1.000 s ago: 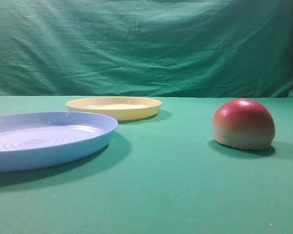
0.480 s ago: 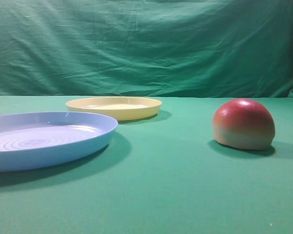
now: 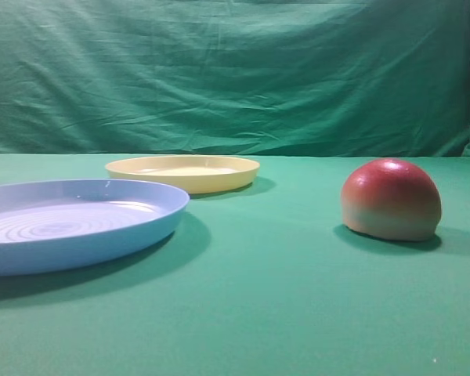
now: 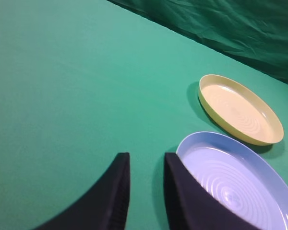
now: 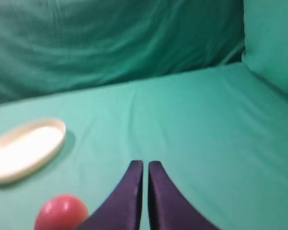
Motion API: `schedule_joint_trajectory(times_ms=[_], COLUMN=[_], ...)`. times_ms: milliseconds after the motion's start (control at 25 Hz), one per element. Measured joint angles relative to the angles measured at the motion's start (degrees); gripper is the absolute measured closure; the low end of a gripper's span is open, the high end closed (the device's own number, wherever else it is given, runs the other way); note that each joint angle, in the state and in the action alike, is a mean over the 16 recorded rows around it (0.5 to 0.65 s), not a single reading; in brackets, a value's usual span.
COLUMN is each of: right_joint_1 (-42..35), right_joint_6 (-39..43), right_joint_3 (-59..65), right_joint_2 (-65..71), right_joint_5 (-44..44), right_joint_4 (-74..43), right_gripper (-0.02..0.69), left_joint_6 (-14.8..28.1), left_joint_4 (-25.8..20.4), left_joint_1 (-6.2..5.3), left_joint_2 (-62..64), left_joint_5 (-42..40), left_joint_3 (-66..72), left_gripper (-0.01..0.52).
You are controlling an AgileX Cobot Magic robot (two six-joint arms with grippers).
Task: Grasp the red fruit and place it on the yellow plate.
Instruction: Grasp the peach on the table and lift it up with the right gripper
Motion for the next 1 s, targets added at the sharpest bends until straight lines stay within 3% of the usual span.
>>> schedule_joint_trajectory(times_ms=[600,1000], right_joint_1=[2.66,14.23], right_joint_6=[-16.88,-13.98], right_joint_3=[-19.76,-28.77], right_joint_2=[31.9,50.42], right_joint_5=[18.78,23.42], right_joint_4=[0.77,-5.33], right_gripper=[0.665,0.665], left_joint_6=[0.0,0.0], left_joint_4=[0.0,0.0], left_joint_1=[0.0,0.0], left_joint_2=[0.0,0.0], left_joint_5=[0.0,0.0], left_joint_3=[0.0,0.0], left_gripper=[0.357,0.357])
